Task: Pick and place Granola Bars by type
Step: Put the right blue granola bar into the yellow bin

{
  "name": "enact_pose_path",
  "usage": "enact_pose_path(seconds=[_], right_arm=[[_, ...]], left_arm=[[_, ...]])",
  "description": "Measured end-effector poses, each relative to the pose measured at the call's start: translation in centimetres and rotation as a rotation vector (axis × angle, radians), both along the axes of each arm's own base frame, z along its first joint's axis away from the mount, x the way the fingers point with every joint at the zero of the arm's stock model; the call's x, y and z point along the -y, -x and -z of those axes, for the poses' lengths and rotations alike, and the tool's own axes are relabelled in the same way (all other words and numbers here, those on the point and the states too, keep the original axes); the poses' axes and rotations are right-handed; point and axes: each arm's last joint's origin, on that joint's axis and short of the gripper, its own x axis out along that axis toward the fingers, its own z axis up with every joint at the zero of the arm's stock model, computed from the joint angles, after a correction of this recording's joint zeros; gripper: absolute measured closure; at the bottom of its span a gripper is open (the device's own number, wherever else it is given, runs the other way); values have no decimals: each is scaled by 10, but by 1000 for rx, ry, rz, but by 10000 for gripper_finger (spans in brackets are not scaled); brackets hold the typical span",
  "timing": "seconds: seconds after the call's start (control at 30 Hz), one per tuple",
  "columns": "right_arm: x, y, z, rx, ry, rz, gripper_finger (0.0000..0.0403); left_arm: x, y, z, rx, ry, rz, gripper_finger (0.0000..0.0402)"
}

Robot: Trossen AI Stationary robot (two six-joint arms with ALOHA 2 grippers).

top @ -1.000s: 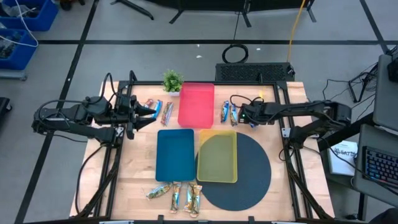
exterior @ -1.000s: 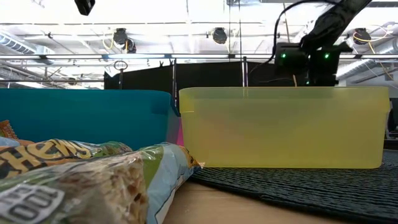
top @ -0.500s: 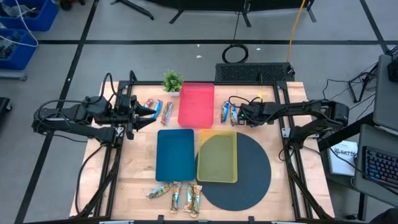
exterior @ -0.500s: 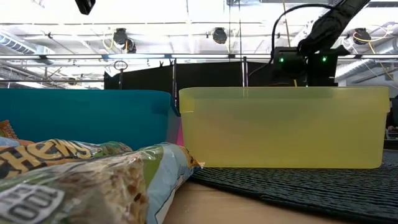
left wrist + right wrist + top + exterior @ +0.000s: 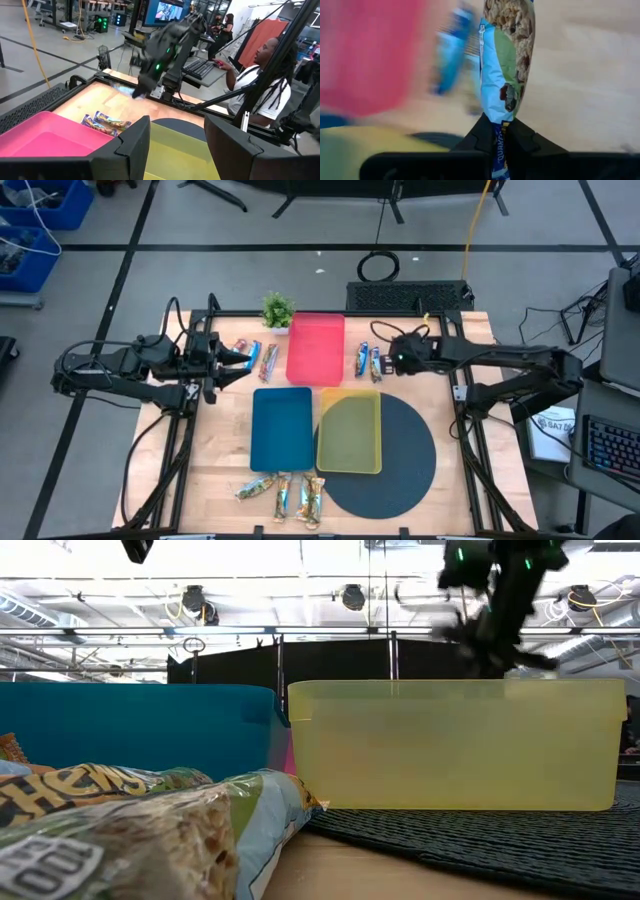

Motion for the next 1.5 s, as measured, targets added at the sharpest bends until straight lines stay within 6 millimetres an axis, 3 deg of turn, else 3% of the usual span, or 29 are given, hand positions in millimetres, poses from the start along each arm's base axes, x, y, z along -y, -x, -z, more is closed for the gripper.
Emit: enact_pose_path(seconds=[0.27, 0.43, 0.6, 0.77, 1.27, 1.5], right_arm=[[-21, -55, -85, 219, 111, -219, 390], [-40, -103, -103, 296, 153, -353, 390], [-58, -143, -94, 369, 124, -453, 391], [-77, -160, -77, 372, 76, -489, 391], [-164, -145, -23, 43, -43, -474, 391], [-188, -139, 21, -23, -169, -489, 391]], left_arm=[[-1, 0, 0, -1, -6, -31, 211], [-1, -2, 1, -11, -24, -36, 211], [2, -11, 7, -63, -23, 50, 211], [3, -22, 13, -111, -4, 69, 211], [4, -26, 14, -117, 5, 94, 211], [4, -26, 14, -118, -20, 99, 211]])
